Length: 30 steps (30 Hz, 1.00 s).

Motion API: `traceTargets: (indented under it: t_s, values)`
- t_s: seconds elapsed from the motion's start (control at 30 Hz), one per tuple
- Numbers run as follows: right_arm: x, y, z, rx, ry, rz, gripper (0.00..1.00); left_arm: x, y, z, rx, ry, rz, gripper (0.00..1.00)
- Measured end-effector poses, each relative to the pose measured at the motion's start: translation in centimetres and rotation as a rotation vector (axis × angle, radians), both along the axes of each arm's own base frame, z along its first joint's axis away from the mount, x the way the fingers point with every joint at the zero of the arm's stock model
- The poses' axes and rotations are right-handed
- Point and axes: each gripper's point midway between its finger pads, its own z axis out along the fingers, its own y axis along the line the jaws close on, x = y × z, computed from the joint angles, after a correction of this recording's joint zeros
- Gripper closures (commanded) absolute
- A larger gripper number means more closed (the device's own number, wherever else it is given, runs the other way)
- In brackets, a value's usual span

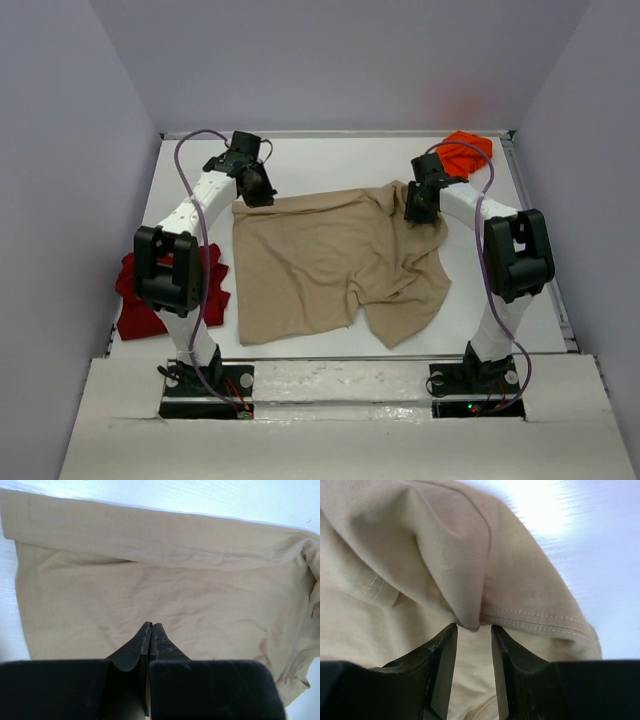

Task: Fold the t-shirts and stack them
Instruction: Flatten out the tshirt

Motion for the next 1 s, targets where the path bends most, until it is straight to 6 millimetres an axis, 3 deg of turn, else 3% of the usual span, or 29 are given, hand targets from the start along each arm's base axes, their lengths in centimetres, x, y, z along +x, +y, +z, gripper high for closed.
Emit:
traceTargets:
  t_s: [0.1,0.23,0.27,0.67,0.73,0.77,1.0]
  values:
    - [0.1,-0.6,-0.1,-0.03,-0.003,-0.018,0.64,-0.2,0.4,1.4,-0.006,-0.033,0.003,0.91]
    - [-0.1,-1.0,-1.6,-0.058,0.028,-0.021,0.94,-0.3,0.6,1.9,-0.006,-0.047,0.003,0.91]
    - [-0.2,-1.1,-2.3,-0.065,0.046,-0.017,0.96,-0.4,0.6,1.8,-0.005,-0.044,0.002,0.91]
    - [0.7,-0.6,-2.2,-0.052,0.031,-0.005,1.0,-0.5,0.6,1.5,-0.005,-0.037,0.001,0.91]
    - [0.8,-0.6,-2.2,-0.054,0.028,0.0,0.9,-0.4,0.6,1.5,-0.008,-0.04,-0.001,0.91]
    - [0.8,-0.6,-2.2,-0.055,0.026,0.001,0.79,-0.4,0.5,1.5,-0.011,-0.044,-0.002,0.91]
    - [0.9,-0.6,-2.1,-0.057,0.021,0.01,0.6,-0.5,0.1,1.1,-0.029,-0.038,-0.015,0.91]
